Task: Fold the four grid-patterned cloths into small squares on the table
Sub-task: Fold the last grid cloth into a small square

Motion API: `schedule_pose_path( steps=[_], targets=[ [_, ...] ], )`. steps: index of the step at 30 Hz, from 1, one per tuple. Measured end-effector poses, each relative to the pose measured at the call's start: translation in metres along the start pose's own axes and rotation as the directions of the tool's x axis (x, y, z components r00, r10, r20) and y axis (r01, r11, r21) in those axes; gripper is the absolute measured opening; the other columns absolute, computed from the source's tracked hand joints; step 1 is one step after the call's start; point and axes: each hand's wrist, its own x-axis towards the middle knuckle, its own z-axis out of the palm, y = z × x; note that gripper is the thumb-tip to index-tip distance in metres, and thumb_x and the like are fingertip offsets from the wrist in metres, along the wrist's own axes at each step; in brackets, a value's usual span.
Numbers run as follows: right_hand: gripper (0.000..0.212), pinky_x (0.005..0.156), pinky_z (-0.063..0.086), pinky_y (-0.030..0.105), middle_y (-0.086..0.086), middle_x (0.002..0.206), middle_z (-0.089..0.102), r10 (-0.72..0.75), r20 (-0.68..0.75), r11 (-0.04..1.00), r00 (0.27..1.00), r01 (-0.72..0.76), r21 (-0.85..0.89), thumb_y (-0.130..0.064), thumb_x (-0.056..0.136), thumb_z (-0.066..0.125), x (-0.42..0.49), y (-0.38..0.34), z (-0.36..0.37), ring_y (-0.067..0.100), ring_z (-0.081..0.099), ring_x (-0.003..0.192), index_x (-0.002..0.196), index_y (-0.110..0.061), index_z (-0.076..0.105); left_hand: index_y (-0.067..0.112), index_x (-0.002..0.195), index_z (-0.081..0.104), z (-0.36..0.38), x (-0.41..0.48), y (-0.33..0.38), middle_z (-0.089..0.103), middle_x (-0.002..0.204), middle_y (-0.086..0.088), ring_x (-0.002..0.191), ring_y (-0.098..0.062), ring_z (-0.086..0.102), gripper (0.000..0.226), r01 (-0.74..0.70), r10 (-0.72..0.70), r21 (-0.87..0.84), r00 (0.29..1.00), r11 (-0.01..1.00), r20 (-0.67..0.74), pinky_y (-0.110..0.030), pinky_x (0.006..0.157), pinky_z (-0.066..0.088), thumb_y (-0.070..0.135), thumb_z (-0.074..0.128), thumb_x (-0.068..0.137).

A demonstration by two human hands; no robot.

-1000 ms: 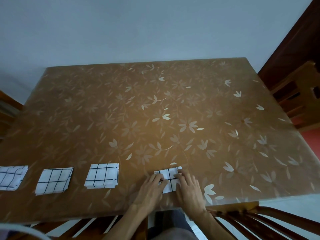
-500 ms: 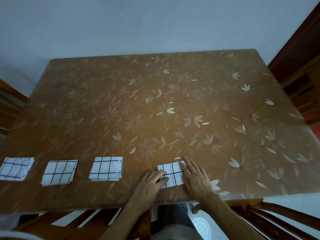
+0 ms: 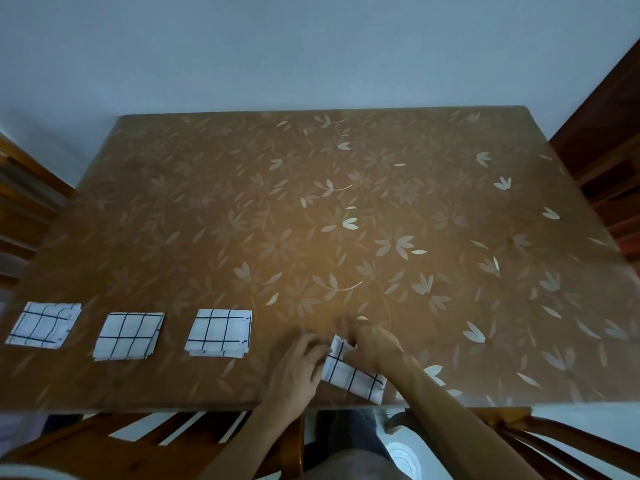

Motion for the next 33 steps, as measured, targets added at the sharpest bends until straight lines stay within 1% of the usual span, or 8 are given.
schedule_pose_path(
  steps=[5, 9, 11, 15, 18, 21, 26, 33],
  targets=[
    [0.011, 0.057, 0.048, 0.022, -0.003, 0.079, 0.064, 0.127, 0.013, 0.898, 0.992, -0.121, 0.423, -0.021, 0.089, 0.062, 0.005, 0.006, 0.002, 0.016, 0.063, 0.074, 0.096, -0.014, 0.06, 0.028, 0.124, 0.057, -0.007, -0.002, -0.012, 0.051, 0.117, 0.014, 0.1, -0.006, 0.058, 0.029, 0.344, -0.376, -0.268, 0.924, 0.9, -0.077, -0.026, 0.089, 0.051, 0.033, 0.058, 0.095],
    [0.021, 0.056, 0.059, 0.029, 0.02, 0.094, 0.074, 0.201, 0.201, 0.377, 0.959, -0.265, 0.888, -0.008, 0.094, 0.057, 0.0, -0.006, 0.01, 0.025, 0.075, 0.075, 0.112, 0.002, 0.063, 0.023, 0.115, 0.059, -0.013, -0.001, -0.02, 0.058, 0.1, 0.008, 0.081, -0.005, 0.058, 0.022, 0.447, -0.511, -0.362, 0.853, 0.818, -0.1, -0.027, 0.078, 0.053, 0.029, 0.061, 0.095],
    [0.022, 0.056, 0.059, 0.028, 0.023, 0.1, 0.073, 0.171, 0.286, 0.286, 0.943, -0.325, 0.901, -0.01, 0.096, 0.058, -0.006, -0.013, 0.017, 0.027, 0.075, 0.077, 0.113, 0.002, 0.063, 0.022, 0.114, 0.06, -0.012, -0.001, -0.024, 0.058, 0.096, 0.008, 0.081, -0.005, 0.058, 0.022, 0.45, -0.522, -0.374, 0.845, 0.811, -0.114, -0.03, 0.077, 0.054, 0.03, 0.061, 0.094],
    [0.021, 0.054, 0.054, 0.025, 0.008, 0.076, 0.073, 0.159, 0.271, 0.531, 0.95, -0.313, 0.788, -0.022, 0.092, 0.062, -0.011, -0.015, 0.029, 0.016, 0.07, 0.059, 0.099, -0.005, 0.07, 0.024, 0.119, 0.058, -0.011, 0.0, -0.024, 0.057, 0.106, 0.005, 0.092, -0.011, 0.059, 0.026, 0.461, -0.523, -0.327, 0.842, 0.825, -0.132, -0.035, 0.081, 0.055, 0.035, 0.057, 0.096],
    [0.026, 0.055, 0.052, 0.025, -0.004, 0.068, 0.067, 0.305, -0.065, 0.774, 0.95, -0.207, 0.599, -0.034, 0.089, 0.058, -0.005, -0.011, 0.023, 0.012, 0.064, 0.061, 0.08, -0.013, 0.069, 0.026, 0.126, 0.055, -0.014, 0.007, -0.018, 0.053, 0.12, 0.005, 0.098, -0.011, 0.059, 0.031, 0.478, -0.523, -0.256, 0.84, 0.84, -0.144, -0.032, 0.083, 0.054, 0.039, 0.05, 0.098],
    [0.02, 0.074, 0.055, 0.037, -0.002, 0.094, 0.063, 0.305, -0.344, 0.855, 0.888, -0.097, 0.509, -0.033, 0.091, 0.052, 0.003, -0.011, 0.01, 0.019, 0.062, 0.085, 0.097, -0.016, 0.061, 0.023, 0.133, 0.054, -0.011, 0.02, -0.011, 0.051, 0.128, 0.004, 0.109, -0.011, 0.056, 0.035, 0.392, -0.433, -0.217, 0.88, 0.894, -0.195, -0.022, 0.084, 0.048, 0.034, 0.05, 0.099],
    [0.037, 0.086, 0.05, 0.039, 0.012, 0.121, 0.055, 0.268, -0.229, 0.913, 0.936, -0.171, 0.371, -0.029, 0.099, 0.049, 0.02, -0.014, 0.014, 0.028, 0.059, 0.105, 0.126, -0.004, 0.049, 0.024, 0.138, 0.052, -0.002, 0.03, -0.004, 0.045, 0.136, 0.006, 0.123, -0.008, 0.047, 0.038, 0.341, -0.371, -0.208, 0.92, 0.917, -0.127, -0.016, 0.092, 0.045, 0.031, 0.051, 0.1],
    [0.033, 0.07, 0.048, 0.035, 0.012, 0.103, 0.068, 0.114, -0.188, 0.953, 0.976, -0.054, 0.298, -0.03, 0.094, 0.055, 0.014, -0.038, 0.035, 0.031, 0.066, 0.093, 0.119, -0.009, 0.052, 0.021, 0.122, 0.063, -0.012, 0.01, -0.029, 0.051, 0.128, -0.002, 0.115, -0.015, 0.054, 0.026, 0.449, -0.454, -0.073, 0.868, 0.89, -0.202, -0.017, 0.088, 0.039, 0.02, 0.058, 0.096]
  ],
)
